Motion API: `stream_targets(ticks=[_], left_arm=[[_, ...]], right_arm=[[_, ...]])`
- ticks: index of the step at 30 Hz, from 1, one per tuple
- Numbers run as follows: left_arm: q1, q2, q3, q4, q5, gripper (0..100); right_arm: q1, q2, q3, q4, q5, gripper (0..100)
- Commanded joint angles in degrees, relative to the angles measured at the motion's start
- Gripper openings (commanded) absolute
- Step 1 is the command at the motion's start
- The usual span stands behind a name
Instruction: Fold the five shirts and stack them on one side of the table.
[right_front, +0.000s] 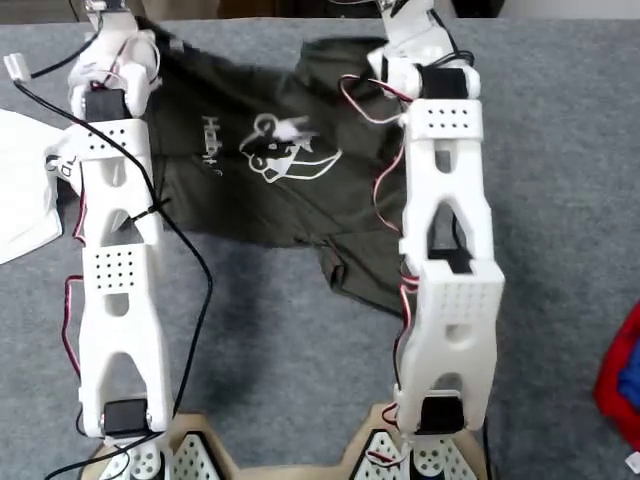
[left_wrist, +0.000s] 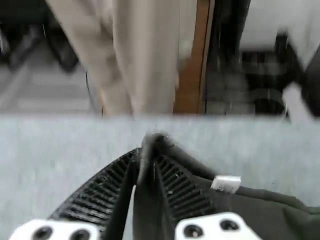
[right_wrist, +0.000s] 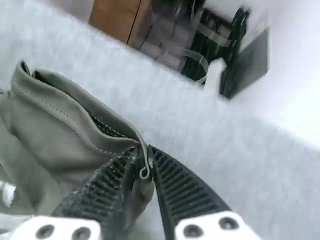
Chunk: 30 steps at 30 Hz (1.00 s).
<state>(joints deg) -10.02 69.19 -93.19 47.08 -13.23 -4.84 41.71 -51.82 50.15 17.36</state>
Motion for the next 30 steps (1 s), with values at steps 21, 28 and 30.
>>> stream_targets(ticks=[21,28,30], left_arm=[[2.4,-4.6,19.6,-48.9,-0.6,2],[4.6,-4.7,20.0,-61.8,-13.4,2],[4.8,-4.4,20.4,-62.0,-14.6,2]], right_arm=[[4.8,25.7,-36.4,-20.6,8.4,0.4],[5.8,25.5,-38.5,-24.5,8.4,0.4],[5.5,25.6,-39.3,-20.2,8.3,0.4]])
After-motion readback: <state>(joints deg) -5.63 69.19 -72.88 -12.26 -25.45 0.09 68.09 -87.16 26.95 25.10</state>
